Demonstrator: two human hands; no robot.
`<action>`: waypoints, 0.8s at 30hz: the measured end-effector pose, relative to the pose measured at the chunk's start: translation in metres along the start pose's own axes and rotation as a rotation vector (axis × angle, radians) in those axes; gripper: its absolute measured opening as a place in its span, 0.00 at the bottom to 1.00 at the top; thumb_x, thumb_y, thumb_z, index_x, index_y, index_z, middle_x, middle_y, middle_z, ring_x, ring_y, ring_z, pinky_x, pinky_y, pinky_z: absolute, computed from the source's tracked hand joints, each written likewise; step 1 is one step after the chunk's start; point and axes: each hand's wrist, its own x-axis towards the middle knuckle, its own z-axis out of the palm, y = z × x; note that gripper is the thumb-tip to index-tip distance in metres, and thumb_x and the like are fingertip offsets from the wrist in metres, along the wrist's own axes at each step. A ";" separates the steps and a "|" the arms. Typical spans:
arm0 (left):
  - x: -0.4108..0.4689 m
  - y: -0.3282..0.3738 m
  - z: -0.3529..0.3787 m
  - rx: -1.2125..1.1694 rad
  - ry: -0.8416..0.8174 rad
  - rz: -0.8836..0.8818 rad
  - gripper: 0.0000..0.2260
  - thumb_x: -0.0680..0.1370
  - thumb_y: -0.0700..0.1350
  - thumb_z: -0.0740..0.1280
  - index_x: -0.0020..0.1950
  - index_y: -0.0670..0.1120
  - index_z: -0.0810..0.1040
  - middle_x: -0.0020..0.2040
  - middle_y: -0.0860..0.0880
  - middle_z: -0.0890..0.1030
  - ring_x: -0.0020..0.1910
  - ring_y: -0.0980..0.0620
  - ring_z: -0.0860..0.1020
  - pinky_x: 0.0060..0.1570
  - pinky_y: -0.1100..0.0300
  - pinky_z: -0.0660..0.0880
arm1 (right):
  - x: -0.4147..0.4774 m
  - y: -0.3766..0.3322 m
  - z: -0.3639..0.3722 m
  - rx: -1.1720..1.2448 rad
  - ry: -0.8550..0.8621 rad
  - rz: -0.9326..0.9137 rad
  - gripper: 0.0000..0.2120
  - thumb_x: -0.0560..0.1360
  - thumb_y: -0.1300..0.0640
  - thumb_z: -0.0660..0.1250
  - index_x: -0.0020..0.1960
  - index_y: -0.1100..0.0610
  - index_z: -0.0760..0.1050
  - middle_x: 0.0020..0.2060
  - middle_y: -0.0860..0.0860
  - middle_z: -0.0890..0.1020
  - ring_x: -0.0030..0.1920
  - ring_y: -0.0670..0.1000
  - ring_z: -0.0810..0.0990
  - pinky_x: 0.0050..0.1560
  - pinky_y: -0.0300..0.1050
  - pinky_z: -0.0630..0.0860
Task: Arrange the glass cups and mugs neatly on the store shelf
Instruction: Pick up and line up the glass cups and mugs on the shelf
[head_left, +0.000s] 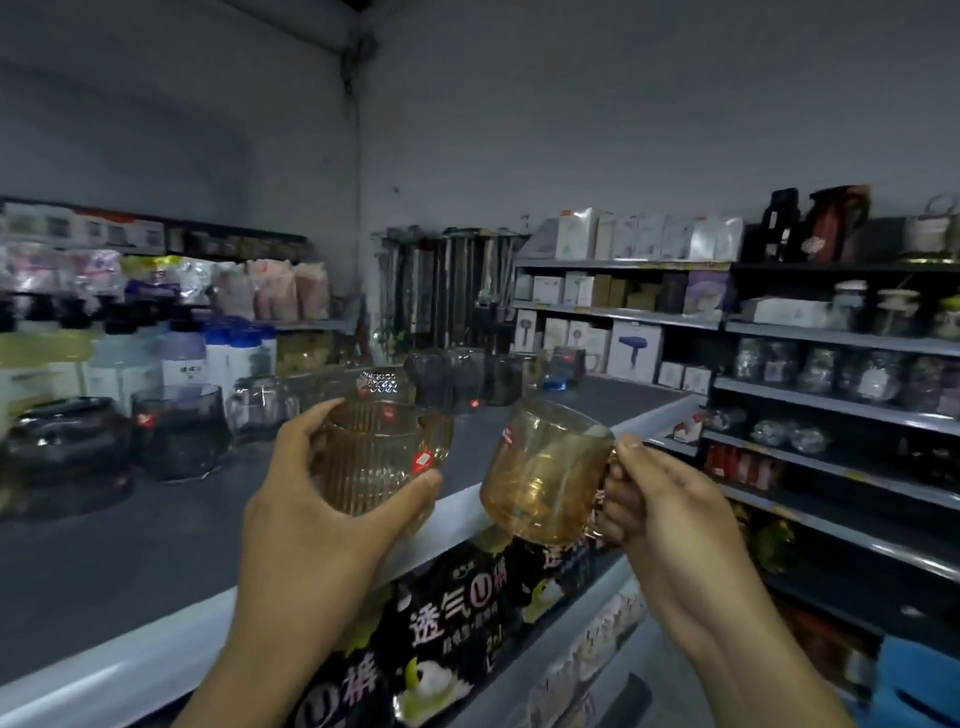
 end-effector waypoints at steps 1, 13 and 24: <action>0.003 -0.004 0.010 0.027 0.027 -0.009 0.39 0.59 0.60 0.81 0.68 0.59 0.71 0.55 0.65 0.77 0.53 0.66 0.76 0.53 0.69 0.68 | 0.016 0.003 -0.006 0.005 -0.027 0.003 0.20 0.84 0.53 0.61 0.35 0.58 0.71 0.24 0.46 0.67 0.24 0.45 0.65 0.32 0.43 0.63; 0.055 -0.015 0.077 0.326 0.244 -0.169 0.42 0.55 0.61 0.82 0.66 0.54 0.71 0.56 0.54 0.82 0.52 0.56 0.81 0.52 0.59 0.76 | 0.181 0.015 -0.039 0.031 -0.445 0.084 0.17 0.84 0.53 0.60 0.38 0.57 0.70 0.22 0.42 0.70 0.23 0.42 0.67 0.32 0.43 0.63; 0.094 -0.040 0.092 0.412 0.322 -0.312 0.42 0.59 0.53 0.85 0.67 0.45 0.70 0.52 0.52 0.81 0.49 0.53 0.82 0.56 0.51 0.80 | 0.267 0.050 -0.019 -0.013 -0.558 0.092 0.17 0.84 0.52 0.61 0.38 0.56 0.72 0.23 0.44 0.68 0.27 0.46 0.65 0.33 0.42 0.63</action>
